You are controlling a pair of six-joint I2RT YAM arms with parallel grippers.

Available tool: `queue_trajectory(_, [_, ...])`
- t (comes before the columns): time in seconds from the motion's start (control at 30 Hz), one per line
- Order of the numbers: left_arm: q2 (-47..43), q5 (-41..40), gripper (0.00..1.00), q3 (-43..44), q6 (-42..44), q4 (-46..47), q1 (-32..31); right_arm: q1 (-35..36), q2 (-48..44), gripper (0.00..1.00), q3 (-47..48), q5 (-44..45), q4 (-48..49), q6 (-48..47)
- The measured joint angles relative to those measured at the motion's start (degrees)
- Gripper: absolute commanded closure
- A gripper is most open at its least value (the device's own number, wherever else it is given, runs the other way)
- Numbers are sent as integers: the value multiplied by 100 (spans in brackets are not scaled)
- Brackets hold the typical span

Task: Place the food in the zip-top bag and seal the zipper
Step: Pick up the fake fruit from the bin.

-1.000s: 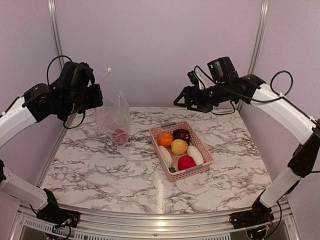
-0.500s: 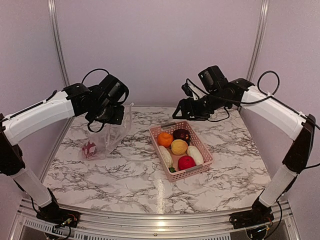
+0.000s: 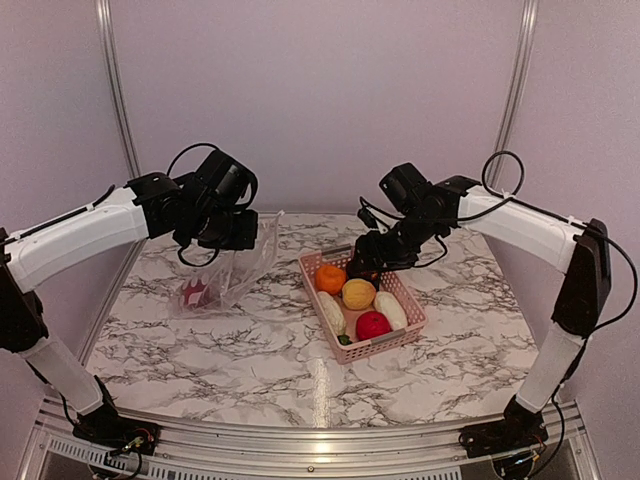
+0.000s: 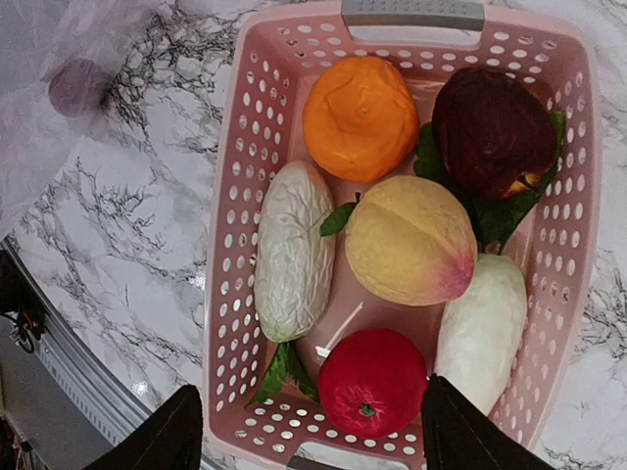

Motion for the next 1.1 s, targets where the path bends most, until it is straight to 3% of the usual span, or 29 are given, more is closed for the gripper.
queue_trajectory(0.6, [-295, 319, 100, -435, -173, 273, 0, 52, 275, 23, -442, 79, -686, -299])
queue_trajectory(1.1, [-501, 385, 100, -623, -354, 282, 0, 507, 782, 19, -481, 470, -791, -278])
